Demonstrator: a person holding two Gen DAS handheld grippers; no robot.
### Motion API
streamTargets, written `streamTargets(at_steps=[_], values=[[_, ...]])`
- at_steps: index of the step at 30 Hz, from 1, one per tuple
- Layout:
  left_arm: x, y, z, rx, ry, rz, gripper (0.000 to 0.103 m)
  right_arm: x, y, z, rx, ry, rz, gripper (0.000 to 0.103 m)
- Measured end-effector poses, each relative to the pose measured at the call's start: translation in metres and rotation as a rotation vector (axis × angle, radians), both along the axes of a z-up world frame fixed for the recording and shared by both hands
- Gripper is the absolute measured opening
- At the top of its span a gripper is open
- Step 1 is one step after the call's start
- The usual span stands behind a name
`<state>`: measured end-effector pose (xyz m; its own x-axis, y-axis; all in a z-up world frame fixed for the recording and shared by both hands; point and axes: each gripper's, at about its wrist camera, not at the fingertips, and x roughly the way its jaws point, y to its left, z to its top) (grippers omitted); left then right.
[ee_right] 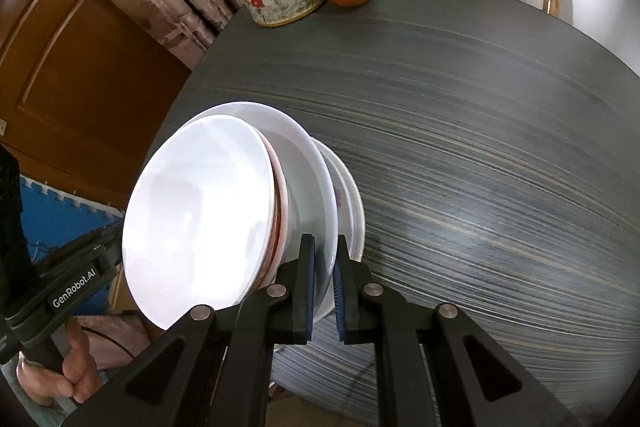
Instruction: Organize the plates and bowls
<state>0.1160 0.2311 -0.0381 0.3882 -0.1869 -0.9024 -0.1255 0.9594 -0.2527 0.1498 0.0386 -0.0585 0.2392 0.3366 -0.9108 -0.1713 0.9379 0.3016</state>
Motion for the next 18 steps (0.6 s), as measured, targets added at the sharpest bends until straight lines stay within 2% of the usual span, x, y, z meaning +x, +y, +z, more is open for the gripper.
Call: streamTargets(at_steps=[10, 18], values=[[0.006, 0.010, -0.020, -0.005, 0.037, 0.006, 0.005, 0.004, 0.010, -0.017, -0.006, 0.034, -0.006, 0.010], [0.009, 0.011, -0.023, -0.001, 0.036, -0.001, 0.005, 0.006, 0.013, -0.022, -0.008, 0.044, -0.018, 0.010]])
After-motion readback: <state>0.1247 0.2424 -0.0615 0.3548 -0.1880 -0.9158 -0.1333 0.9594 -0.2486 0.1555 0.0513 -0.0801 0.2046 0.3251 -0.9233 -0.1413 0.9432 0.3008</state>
